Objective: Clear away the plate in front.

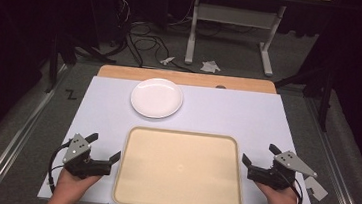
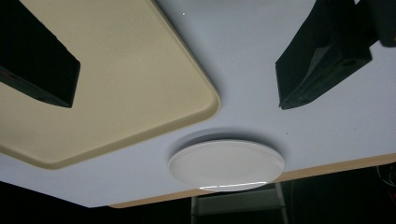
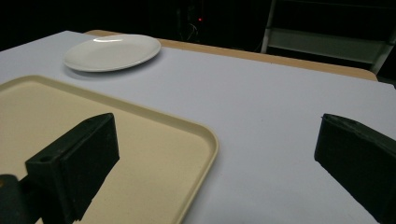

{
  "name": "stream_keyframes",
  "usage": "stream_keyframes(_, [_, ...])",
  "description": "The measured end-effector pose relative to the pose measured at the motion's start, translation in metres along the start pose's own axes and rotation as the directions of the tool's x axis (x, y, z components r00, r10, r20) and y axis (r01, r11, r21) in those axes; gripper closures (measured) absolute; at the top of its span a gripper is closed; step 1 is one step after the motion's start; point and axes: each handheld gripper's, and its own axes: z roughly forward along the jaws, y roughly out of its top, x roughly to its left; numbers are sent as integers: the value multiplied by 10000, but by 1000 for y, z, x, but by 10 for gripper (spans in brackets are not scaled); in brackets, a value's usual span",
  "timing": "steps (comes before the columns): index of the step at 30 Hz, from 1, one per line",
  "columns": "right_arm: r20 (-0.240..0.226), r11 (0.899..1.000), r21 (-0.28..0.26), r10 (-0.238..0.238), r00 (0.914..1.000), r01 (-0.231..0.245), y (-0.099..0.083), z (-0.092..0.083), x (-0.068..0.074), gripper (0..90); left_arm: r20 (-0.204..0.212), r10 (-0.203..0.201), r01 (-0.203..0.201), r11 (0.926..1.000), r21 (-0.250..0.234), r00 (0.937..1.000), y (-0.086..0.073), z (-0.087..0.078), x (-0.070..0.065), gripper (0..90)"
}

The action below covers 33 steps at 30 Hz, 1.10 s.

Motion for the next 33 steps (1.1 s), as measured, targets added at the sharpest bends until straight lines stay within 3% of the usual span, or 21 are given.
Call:
stream_keyframes(5, [-38, 10000, 20, 2, 10000, -1, -1, -2, -1, 6, 150, 64, -60, 9995, -307, 9999, 1, 2, -3, 4])
stream_keyframes(15, [-19, 10000, 5, 98, 9999, -98, -1, -3, -3, 7, 13, 144, -144, 9992, -386, 9999, -1, 4, -4, 4])
stream_keyframes(20, [10, 9999, 46, 157, 9999, -157, -1, -4, -3, 21, 100, -96, 96, 10000, -2, 9999, 1, 5, -4, 5])
stream_keyframes(24, [40, 9998, 109, 195, 9998, -195, 1, -4, -5, 23, 15, 192, -192, 9998, -26, 9998, 2, 7, -4, 5])
stream_keyframes(30, [296, 9990, 189, 396, 9988, -401, 11, -8, -11, 22, -196, 184, -184, 9998, -16, 9996, 4, 11, 0, 5])
stream_keyframes(32, [546, 9994, 322, -103, 9985, 85, 14, -12, -12, 22, 111, 99, -101, 9999, 132, 9999, 10, 17, 2, 5])
stream_keyframes(33, [666, 9997, 242, -71, 9978, 55, 12, -12, -13, 22, 98, 255, -257, 9994, 227, 9996, 12, 19, 2, 5])
